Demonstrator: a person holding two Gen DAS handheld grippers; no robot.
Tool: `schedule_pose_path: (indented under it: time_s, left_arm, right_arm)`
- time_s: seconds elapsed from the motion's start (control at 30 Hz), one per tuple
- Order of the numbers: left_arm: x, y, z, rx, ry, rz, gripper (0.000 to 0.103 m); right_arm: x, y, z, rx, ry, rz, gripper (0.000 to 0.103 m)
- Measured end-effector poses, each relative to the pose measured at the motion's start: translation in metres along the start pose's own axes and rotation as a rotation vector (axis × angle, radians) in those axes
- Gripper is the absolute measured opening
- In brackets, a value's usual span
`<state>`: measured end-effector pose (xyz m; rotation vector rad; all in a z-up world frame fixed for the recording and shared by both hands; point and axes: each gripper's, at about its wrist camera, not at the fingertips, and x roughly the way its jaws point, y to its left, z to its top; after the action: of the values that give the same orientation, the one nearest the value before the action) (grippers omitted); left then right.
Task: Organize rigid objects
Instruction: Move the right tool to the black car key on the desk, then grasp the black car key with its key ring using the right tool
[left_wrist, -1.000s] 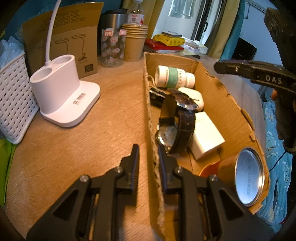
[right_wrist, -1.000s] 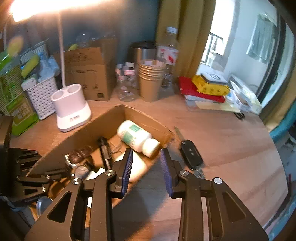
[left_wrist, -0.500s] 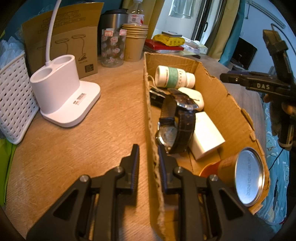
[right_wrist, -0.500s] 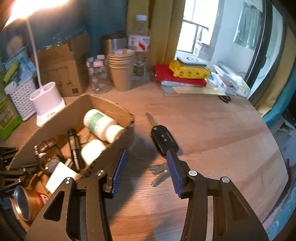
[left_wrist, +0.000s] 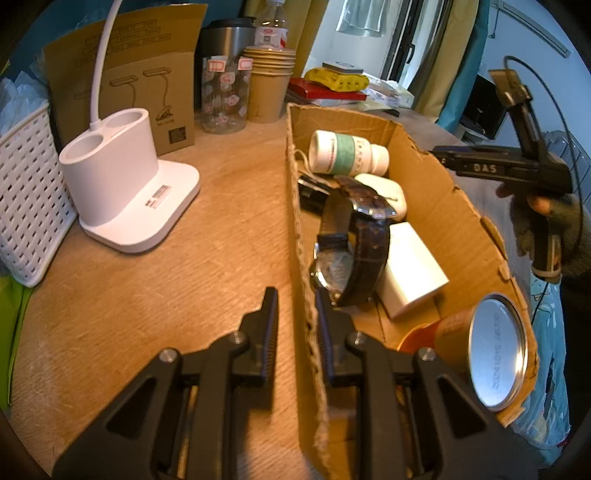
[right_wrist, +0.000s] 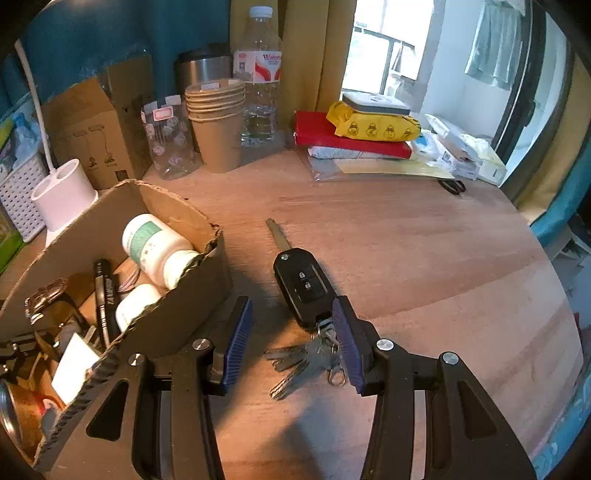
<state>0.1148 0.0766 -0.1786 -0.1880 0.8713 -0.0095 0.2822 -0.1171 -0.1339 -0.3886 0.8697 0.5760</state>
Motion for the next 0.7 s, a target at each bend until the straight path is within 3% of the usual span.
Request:
schedule_pose_path:
  time_s: [0.17, 0.3, 0.7]
  left_arm:
    - [0.0, 0.0, 0.0, 0.0, 0.0, -0.001, 0.021]
    - [0.0, 0.0, 0.0, -0.003, 0.001, -0.006, 0.021]
    - [0.0, -0.002, -0.002, -0.009, 0.002, -0.018, 0.021]
  right_arm:
    - [0.018, -0.003, 0.002, -0.019, 0.029, -0.007, 0.048]
    - [0.028, -0.008, 0.003, -0.02, 0.039, -0.006, 0.055]
    - [0.052, -0.012, 0.009, -0.001, 0.054, 0.026, 0.055]
